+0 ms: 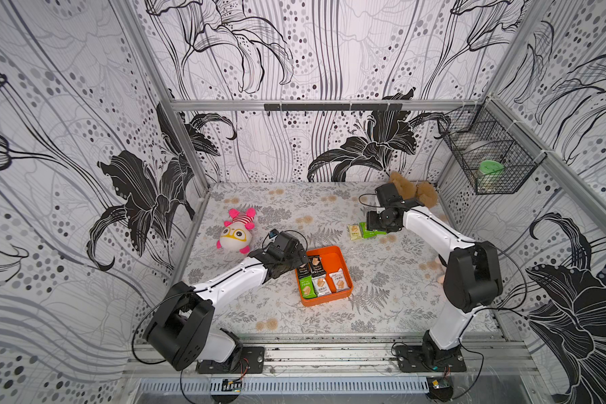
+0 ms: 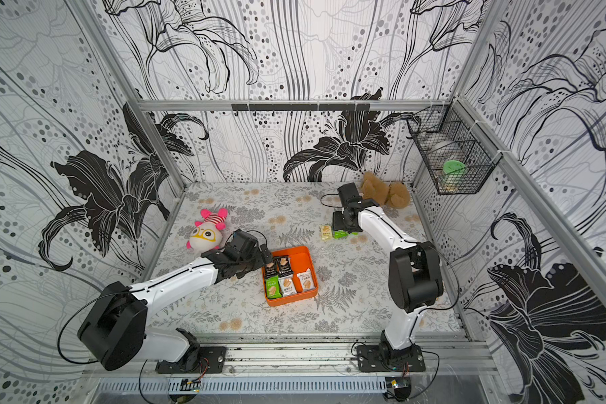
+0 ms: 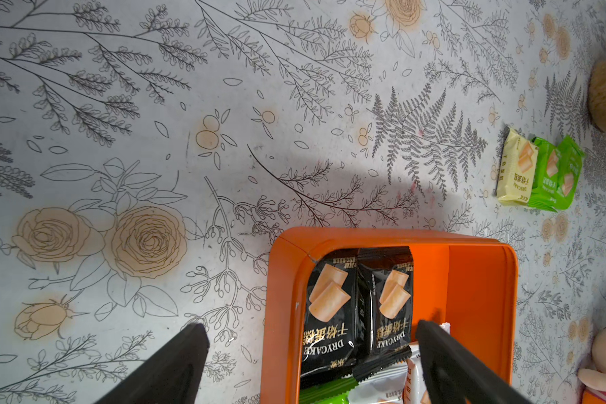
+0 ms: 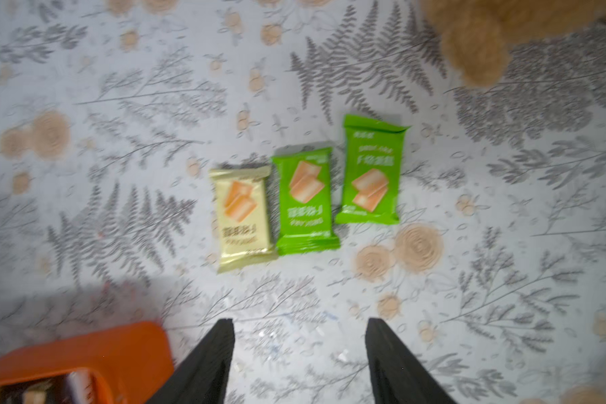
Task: Take the cookies out of the storage box
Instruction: Place the cookie at the center of the board, then pick up the cookie from the storage box.
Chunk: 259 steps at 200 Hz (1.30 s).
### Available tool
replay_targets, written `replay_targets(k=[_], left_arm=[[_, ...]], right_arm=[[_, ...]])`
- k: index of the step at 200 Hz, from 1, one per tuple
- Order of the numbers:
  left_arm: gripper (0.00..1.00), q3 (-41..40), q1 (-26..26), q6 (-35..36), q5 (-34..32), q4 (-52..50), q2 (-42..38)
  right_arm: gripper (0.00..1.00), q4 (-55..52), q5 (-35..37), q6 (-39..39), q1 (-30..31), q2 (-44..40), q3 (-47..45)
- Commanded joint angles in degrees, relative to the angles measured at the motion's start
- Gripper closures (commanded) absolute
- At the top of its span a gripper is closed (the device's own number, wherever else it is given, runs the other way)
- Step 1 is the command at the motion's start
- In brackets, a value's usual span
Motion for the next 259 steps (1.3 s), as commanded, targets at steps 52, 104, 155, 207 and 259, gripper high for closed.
replay_targets(k=[52, 104, 155, 207, 259], left_arm=[[0.03, -1.11, -0.16, 2.95, 2.15, 3.39, -1.22], [0.03, -2.73, -0.14, 3.87, 1.96, 4.69, -1.64], [0.03, -6.59, -0.14, 3.23, 0.97, 6.08, -4.25], [0.03, -7.64, -0.14, 4.03, -0.7, 5.37, -4.97], [0.03, -7.49, -0.16, 3.11, -1.05, 5.39, -4.79]], right_arm=[[0.35, -3.66, -0.18, 15.33, 18.84, -9.67, -8.63], [0.36, -4.2, 0.21, 20.46, 27.84, -7.14, -9.36], [0.36, -12.62, 5.76, 23.39, 31.36, 2.69, -2.38], [0.35, -11.66, 4.23, 24.32, 31.36, 5.68, -3.13], [0.35, -11.67, 4.29, 24.22, 31.36, 7.9, -3.26]])
